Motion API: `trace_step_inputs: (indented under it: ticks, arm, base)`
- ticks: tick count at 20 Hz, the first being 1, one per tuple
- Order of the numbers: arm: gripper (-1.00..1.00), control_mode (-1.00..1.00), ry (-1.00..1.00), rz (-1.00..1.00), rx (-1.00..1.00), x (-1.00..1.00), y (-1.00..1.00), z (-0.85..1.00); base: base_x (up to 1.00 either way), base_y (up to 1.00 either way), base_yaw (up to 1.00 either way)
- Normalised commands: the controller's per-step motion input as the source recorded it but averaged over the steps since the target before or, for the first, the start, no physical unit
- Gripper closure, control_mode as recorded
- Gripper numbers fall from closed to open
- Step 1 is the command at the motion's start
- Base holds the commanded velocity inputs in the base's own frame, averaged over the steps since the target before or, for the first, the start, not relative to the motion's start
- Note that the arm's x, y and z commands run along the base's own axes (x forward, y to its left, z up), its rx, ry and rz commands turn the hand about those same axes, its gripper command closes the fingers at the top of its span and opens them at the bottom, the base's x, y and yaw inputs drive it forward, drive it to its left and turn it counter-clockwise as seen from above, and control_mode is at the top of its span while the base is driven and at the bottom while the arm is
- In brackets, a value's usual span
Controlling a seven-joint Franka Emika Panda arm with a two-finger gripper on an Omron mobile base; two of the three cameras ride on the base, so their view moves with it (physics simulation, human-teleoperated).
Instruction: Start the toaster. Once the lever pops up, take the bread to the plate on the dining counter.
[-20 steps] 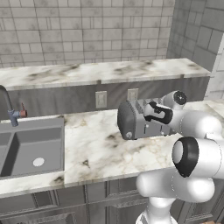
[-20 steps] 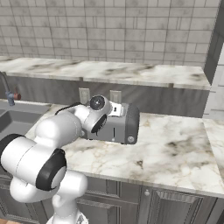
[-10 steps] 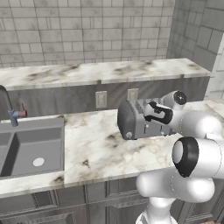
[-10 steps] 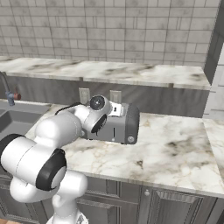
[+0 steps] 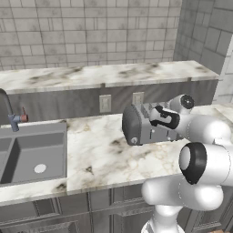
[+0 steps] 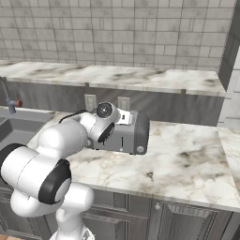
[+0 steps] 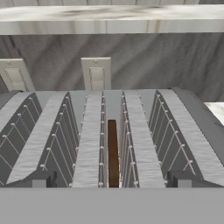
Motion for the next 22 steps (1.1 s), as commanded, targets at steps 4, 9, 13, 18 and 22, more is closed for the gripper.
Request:
trace_step_inputs:
  ticks: [4,9,13,18,22]
  arm:
    - [-1.00,-1.00,0.00,0.00,0.00,0.00,0.00,0.00]
    - [-1.00,-1.00,0.00,0.00,0.00,0.00,0.00,0.00]
    - [-1.00,-1.00,0.00,0.00,0.00,0.00,0.00,0.00]
    - [-1.00,-1.00,0.00,0.00,0.00,0.00,0.00,0.00]
    - [-1.00,-1.00,0.00,0.00,0.00,0.00,0.00,0.00]
  base:
    - [0.00,0.00,0.00]
    - [0.00,0.00,0.00]
    - [0.00,0.00,0.00]
    - [0.00,0.00,0.00]
    - [0.00,0.00,0.00]
